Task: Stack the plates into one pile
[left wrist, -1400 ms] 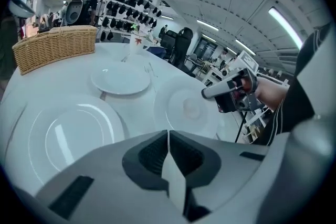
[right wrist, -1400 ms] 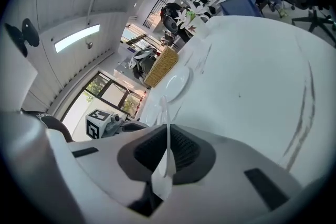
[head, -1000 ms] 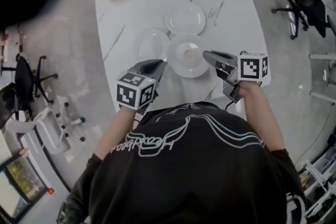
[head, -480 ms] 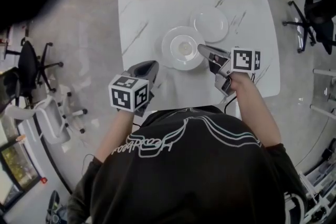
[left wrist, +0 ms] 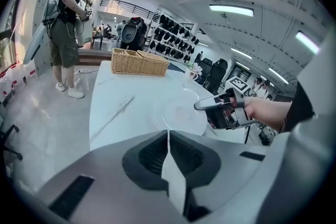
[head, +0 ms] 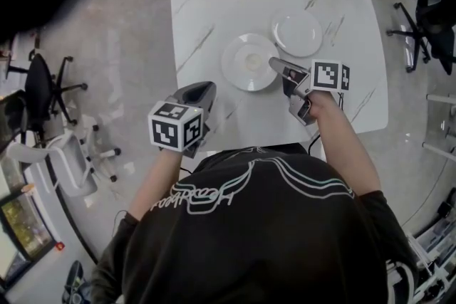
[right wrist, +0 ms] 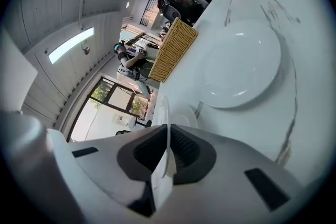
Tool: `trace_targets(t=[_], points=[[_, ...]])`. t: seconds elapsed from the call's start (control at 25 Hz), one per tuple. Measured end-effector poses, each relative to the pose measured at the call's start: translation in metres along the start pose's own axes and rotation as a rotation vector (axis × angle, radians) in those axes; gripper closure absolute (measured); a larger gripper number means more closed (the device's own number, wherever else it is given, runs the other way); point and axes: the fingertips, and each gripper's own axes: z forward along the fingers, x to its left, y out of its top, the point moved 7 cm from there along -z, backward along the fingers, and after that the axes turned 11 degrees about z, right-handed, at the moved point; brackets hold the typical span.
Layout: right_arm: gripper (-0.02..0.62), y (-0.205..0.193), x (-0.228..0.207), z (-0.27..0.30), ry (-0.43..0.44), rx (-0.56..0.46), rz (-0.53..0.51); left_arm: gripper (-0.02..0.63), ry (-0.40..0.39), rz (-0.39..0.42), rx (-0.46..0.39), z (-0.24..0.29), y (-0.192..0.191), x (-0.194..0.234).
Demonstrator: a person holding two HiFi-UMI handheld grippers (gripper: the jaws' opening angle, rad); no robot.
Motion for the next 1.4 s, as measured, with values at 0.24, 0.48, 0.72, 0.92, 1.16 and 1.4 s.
trace_targets(t=[0.24, 0.48, 0.72, 0.92, 1.16, 1.4], points=[[0.525, -0.002, 0.004, 0.003, -0.038, -0.025, -0.119, 0.574, -0.025, 0.025, -0.005, 0.002, -0.004, 0.004], [0.346, -0.013, 0.012, 0.012, -0.169, 0.088, -0.467, 0.574, -0.043, 0.046, -0.007, 0.005, -0.004, 0.002], [0.299, -0.028, 0.021, 0.019, -0.307, 0.155, -0.823, 0.574, -0.043, 0.052, -0.013, 0.004, -0.005, 0.002], [0.289, -0.032, 0.023, 0.019, -0.358, 0.152, -0.921, 0.574, -0.042, 0.057, -0.011, 0.003, -0.005, 0.002], [0.278, -0.030, 0.025, 0.013, -0.360, 0.115, -0.944, 0.574, -0.039, 0.067, -0.003, 0.007, 0.001, 0.000], [0.278, -0.023, 0.031, 0.007, -0.314, 0.087, -0.922, 0.574, -0.045, 0.083, -0.005, 0.014, 0.015, -0.003]])
